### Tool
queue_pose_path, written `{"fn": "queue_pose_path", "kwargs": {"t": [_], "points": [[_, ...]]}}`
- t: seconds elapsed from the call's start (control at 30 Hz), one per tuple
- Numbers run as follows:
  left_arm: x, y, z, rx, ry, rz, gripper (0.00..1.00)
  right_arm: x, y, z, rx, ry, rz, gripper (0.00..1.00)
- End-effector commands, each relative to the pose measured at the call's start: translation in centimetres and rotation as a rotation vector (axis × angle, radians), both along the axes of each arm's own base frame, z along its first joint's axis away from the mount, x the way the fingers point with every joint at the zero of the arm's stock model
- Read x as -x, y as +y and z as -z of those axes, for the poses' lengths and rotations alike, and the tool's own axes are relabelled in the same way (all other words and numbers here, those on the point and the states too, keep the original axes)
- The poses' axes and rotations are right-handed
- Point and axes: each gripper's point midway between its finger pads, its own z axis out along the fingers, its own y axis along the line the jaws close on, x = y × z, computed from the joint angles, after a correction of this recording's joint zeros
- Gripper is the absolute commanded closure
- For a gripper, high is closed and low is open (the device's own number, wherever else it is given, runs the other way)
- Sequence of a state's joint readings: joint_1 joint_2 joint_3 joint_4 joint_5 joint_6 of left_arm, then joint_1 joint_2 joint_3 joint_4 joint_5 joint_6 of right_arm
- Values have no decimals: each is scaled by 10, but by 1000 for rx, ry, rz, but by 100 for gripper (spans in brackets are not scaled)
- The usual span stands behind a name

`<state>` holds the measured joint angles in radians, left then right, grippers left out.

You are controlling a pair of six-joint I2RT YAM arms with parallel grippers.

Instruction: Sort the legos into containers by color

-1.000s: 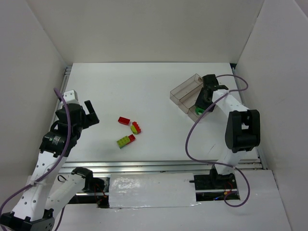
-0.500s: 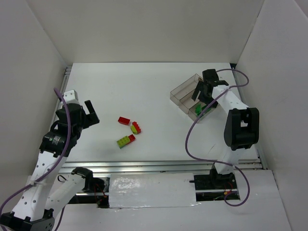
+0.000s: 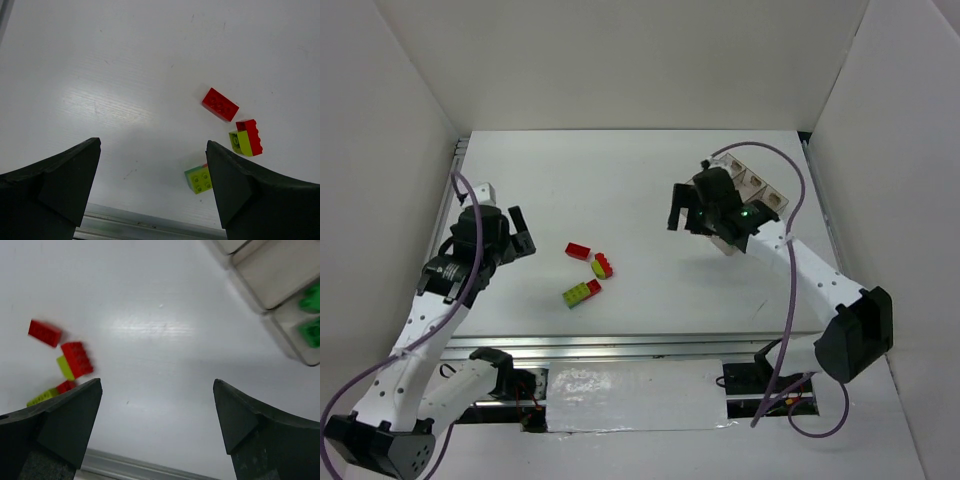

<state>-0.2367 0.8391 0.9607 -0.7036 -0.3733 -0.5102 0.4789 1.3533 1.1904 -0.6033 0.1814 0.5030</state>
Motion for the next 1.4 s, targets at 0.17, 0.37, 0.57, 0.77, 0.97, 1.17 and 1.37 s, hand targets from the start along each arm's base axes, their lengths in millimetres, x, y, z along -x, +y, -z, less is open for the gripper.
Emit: {"fn": "queue_pose_path", "kwargs": {"t": [0.17,0.37,0.57,0.77,0.97,1.17,1.37], "points": [[-31,-37,16,162,97,36,1,35,70,32,16,40,-136,0],[-65,-95,60,255,187,105,1,57,64,27,-41,23,-141,0],[-103,-128,116,114,336,198,1,83,53,27,-66,15,-179,0],[-120,-123,147,30,400,170,0,103,56,30,-91,26,-241,0],[-123,-110,167,-50,452,124,0,110,61,30,-112,21,-282,0],[-115,-113,182,-6,477,108,1,108,65,37,-94,41,-296,0],[-110,-115,197,9,507,102,11,111,69,38,-94,50,-316,0]]}}
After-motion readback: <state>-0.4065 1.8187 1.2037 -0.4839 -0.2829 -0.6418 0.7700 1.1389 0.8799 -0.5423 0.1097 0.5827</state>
